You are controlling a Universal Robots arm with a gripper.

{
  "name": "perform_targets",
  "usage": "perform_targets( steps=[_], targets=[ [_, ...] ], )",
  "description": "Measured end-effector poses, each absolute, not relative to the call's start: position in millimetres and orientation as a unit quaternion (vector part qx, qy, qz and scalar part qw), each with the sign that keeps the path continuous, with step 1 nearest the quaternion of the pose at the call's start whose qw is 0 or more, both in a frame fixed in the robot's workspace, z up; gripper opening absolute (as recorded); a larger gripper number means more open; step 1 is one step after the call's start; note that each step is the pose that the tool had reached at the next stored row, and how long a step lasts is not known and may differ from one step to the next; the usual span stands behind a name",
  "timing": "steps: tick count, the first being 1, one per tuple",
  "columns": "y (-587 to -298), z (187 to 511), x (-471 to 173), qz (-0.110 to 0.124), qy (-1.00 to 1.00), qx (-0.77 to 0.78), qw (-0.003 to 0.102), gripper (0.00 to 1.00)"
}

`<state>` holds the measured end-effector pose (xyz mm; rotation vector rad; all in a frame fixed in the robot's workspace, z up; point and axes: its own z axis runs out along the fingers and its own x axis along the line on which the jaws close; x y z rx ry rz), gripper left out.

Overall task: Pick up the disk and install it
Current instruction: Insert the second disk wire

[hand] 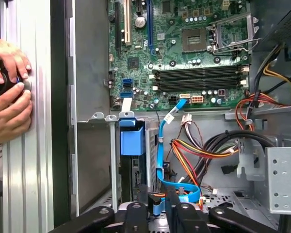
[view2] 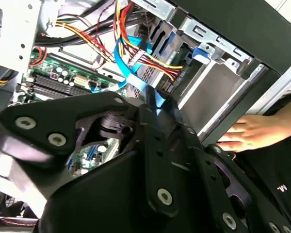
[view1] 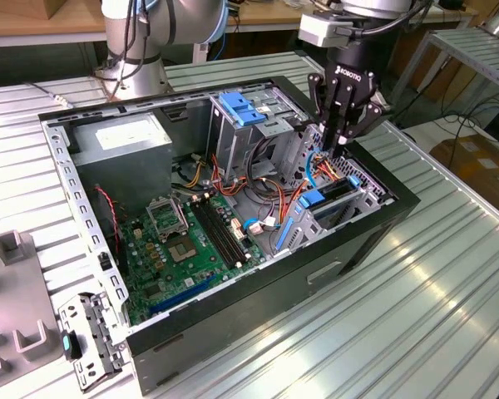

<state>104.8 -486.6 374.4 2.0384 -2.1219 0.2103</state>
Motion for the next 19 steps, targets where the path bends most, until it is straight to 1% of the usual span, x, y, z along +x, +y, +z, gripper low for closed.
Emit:
perform_targets(
  steps=[1,2,4,7,8,11,13,14,19],
  targets=[
    [-486.6,373.6,105.0,0.072,-0.716,0.688,0.097,0.22],
    [-486.6,372.4,105.1,0.075,-0.716,0.687,0.099,0.16],
    [-486.6,371.3,105.2,0.076,-0.715,0.687,0.101,0.16],
    [-490.8,371.0,103.2,0.076,-0.716,0.687,0.1,0.16],
    [-492.4,370.4,98.6,0.069,-0.716,0.689,0.091,0.16],
    [-498.8,369.4,95.3,0.052,-0.717,0.691,0.073,0.16],
    [-503.4,368.5,94.5,0.049,-0.717,0.692,0.069,0.16],
    [-512.1,366.5,93.6,0.048,-0.717,0.692,0.066,0.16],
    [-521.5,364.3,92.8,0.048,-0.717,0.693,0.064,0.16]
  ],
)
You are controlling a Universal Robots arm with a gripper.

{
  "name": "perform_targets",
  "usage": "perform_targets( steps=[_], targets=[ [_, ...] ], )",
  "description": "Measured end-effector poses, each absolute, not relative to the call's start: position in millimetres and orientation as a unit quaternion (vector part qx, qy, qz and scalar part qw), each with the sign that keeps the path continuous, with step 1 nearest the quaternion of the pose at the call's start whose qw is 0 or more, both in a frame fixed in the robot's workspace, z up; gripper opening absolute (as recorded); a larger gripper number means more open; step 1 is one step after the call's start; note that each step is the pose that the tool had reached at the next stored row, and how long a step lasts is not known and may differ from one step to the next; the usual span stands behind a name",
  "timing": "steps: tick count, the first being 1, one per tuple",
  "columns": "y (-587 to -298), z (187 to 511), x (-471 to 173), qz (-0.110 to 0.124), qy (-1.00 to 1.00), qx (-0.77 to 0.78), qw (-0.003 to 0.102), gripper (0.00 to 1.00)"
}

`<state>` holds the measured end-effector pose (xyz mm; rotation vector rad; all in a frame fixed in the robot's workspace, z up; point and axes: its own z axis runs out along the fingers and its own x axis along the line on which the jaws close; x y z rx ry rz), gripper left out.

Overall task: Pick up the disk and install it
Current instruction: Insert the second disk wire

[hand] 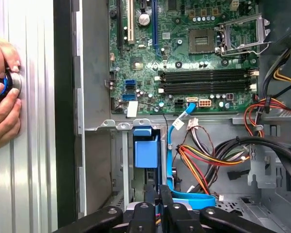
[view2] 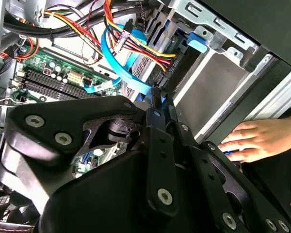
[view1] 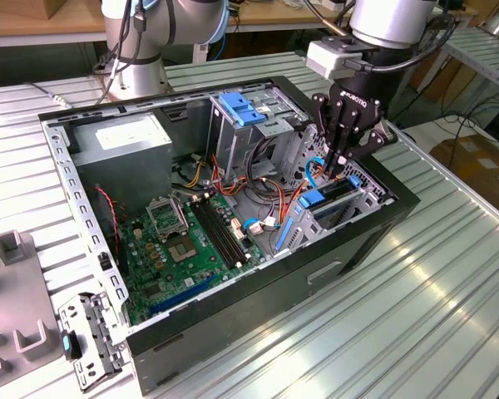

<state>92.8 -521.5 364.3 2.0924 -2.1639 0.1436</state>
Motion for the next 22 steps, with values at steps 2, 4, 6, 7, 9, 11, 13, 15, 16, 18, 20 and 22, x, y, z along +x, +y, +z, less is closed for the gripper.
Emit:
perform_targets(
  steps=[2,4,6,7,9,11,13,15,16,18,20,22],
  targets=[
    [-522.4,364.0,92.6,0.048,-0.716,0.693,0.063,0.16],
    [-523.5,363.5,91.4,0.05,-0.716,0.694,0.061,0.16],
    [-525.1,362.6,88.1,0.056,-0.714,0.696,0.054,0.16],
    [-525.6,362.4,87.3,0.058,-0.714,0.696,0.053,0.16],
    [-528.7,361.0,85.7,0.063,-0.713,0.697,0.044,0.16],
    [-529.1,359.3,80.3,0.06,-0.713,0.699,0.025,0.16],
    [-532.1,356.5,78.0,0.061,-0.713,0.698,0.013,0.16],
    [-534.9,354.2,77.0,0.059,-0.713,0.698,0.006,0.16],
    [-536.7,353.1,76.3,0.057,-0.714,0.698,0.001,0.16],
    [-539.1,351.6,75.4,0.055,-0.714,0.698,-0.006,0.16],
    [-542.7,350.6,74.9,0.045,-0.715,0.698,-0.017,0.16],
    [-544.8,350.2,74.9,0.041,-0.715,0.698,-0.022,0.16]
  ],
)
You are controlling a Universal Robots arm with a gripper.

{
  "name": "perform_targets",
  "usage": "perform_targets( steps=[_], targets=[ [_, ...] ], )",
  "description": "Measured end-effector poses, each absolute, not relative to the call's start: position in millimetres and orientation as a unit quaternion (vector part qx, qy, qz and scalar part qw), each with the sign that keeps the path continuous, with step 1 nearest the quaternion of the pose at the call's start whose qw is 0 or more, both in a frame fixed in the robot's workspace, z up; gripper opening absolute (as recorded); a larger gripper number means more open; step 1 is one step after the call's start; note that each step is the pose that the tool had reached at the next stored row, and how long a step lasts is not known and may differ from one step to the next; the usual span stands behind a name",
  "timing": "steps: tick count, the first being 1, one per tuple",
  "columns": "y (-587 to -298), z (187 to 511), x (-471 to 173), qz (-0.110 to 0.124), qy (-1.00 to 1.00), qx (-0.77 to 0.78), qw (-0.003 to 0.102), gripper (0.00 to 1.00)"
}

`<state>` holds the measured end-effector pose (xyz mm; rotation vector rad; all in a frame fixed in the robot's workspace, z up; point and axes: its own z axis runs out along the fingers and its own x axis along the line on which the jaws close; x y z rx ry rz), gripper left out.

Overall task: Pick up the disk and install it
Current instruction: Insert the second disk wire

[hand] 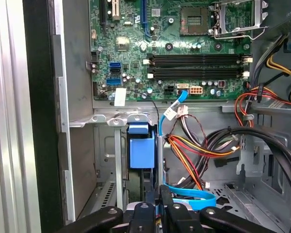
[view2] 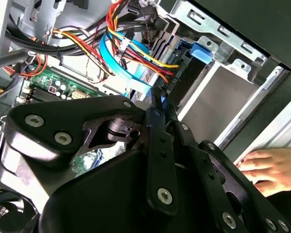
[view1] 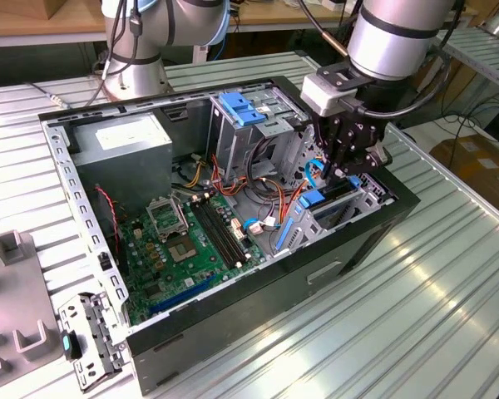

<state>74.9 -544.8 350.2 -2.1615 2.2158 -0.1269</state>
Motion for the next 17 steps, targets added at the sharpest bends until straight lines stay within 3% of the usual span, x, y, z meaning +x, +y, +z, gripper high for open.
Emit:
perform_targets(
  steps=[17],
  targets=[
    [-549.5,341.1,73.8,-0.043,0.715,-0.697,0.025,0.16]
  ],
)
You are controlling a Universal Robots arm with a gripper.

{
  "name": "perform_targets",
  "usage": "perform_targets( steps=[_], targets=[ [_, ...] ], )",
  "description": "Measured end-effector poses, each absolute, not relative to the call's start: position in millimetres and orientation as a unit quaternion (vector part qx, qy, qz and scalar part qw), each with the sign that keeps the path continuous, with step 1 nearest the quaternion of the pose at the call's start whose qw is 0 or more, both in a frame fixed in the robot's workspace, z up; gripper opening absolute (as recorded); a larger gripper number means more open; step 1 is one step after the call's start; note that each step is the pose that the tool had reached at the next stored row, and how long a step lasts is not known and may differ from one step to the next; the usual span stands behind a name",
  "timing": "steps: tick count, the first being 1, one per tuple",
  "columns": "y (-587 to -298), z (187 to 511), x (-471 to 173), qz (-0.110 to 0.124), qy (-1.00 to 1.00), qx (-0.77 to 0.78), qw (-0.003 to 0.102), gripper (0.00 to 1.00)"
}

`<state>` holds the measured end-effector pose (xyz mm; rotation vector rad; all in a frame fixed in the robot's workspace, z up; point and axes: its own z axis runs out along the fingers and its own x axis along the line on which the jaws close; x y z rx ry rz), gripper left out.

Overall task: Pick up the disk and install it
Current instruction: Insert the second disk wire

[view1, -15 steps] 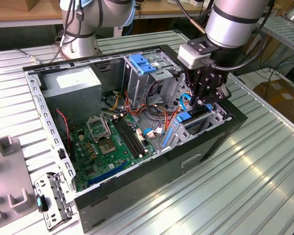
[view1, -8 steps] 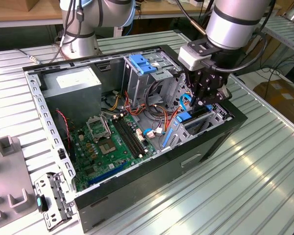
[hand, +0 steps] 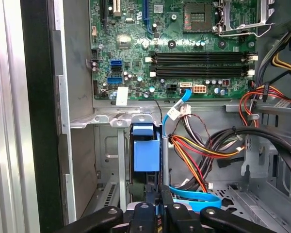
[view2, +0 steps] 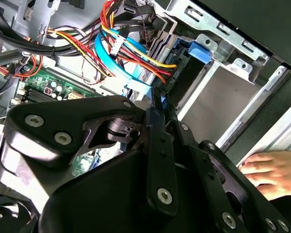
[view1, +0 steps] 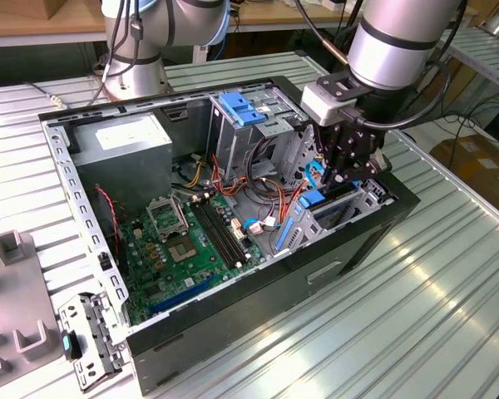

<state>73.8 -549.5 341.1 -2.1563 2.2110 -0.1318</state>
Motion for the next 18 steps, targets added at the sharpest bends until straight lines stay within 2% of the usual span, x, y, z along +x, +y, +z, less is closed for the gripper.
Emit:
perform_targets(
  steps=[5,6,11,12,14,18],
  targets=[
    [-549.5,341.2,73.8,-0.043,0.715,-0.697,0.025,0.17],
    [-549.5,345.2,73.7,-0.043,0.715,-0.697,0.025,0.24],
    [-549.5,356.6,73.7,-0.043,0.715,-0.697,0.025,0.24],
    [-549.5,356.8,73.7,-0.043,0.715,-0.697,0.025,0.22],
    [-549.5,357.2,73.7,-0.043,0.715,-0.697,0.025,0.11],
    [-549.5,357.8,73.7,-0.043,0.715,-0.697,0.025,0.11]
  ],
)
